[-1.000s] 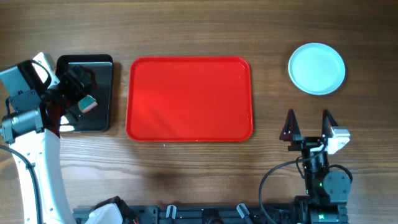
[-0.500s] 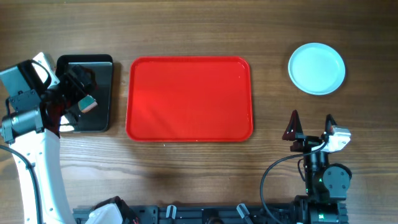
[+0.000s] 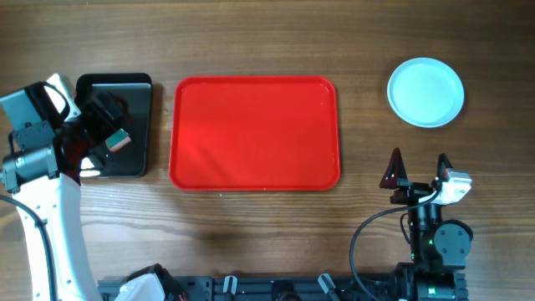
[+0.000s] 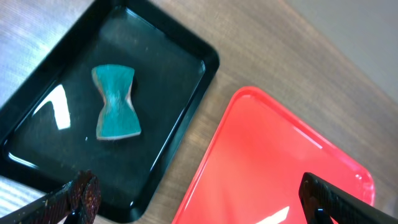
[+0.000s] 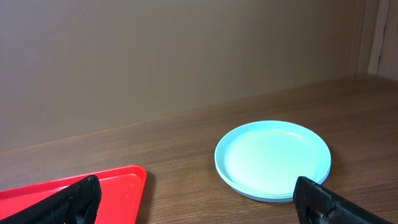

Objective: Clean dirty plates on tray and stack at the side

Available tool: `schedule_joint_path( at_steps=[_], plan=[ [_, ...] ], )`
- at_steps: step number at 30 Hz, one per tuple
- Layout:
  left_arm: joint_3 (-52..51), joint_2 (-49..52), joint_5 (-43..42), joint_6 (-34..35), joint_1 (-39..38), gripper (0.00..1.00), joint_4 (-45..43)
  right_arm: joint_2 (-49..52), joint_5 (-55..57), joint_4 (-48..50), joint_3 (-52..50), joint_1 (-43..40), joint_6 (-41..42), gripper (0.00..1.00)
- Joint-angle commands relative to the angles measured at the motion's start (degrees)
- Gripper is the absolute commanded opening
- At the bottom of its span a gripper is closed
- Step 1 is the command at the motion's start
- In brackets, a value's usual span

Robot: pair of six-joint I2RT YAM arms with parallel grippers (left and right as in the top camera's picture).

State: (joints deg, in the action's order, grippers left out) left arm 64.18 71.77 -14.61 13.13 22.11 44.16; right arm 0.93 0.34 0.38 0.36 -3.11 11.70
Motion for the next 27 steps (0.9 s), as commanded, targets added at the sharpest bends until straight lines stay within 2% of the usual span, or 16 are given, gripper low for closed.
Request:
schedule_joint_path(
  at_steps=[1, 6, 9, 14, 20, 27],
  plan=[
    [-3.8, -4.2, 1.2, 0.8, -4.5, 1.0, 0.1, -0.7, 1.2, 0.2, -0.1, -0.3, -0.8, 1.0],
    [-20.0, -16.9, 5.3, 0.6, -14.3, 1.0, -9.8, -0.7, 1.2, 0.2, -0.1, -0.3, -0.8, 1.0],
    [-29.1, -26.9, 5.3, 0.6, -17.4, 1.0, -10.5, -0.7, 1.2, 0.2, -0.1, -0.3, -0.8, 1.0],
    [-37.9, -35.7, 5.3, 0.6, -19.8, 1.0, -13.3, -0.7, 1.2, 0.2, -0.1, -0.3, -0.8, 1.0],
    [-50.4, -51.0, 5.2, 2.6, -21.8, 1.0, -25.0, -0.7, 1.2, 0.2, -0.1, -0.3, -0.8, 1.0],
    [-59.7, -61.7, 6.5, 2.5, -23.1, 1.0, -39.0, -0.7, 1.2, 0.2, -0.1, -0.3, -0.8, 1.0]
  ],
)
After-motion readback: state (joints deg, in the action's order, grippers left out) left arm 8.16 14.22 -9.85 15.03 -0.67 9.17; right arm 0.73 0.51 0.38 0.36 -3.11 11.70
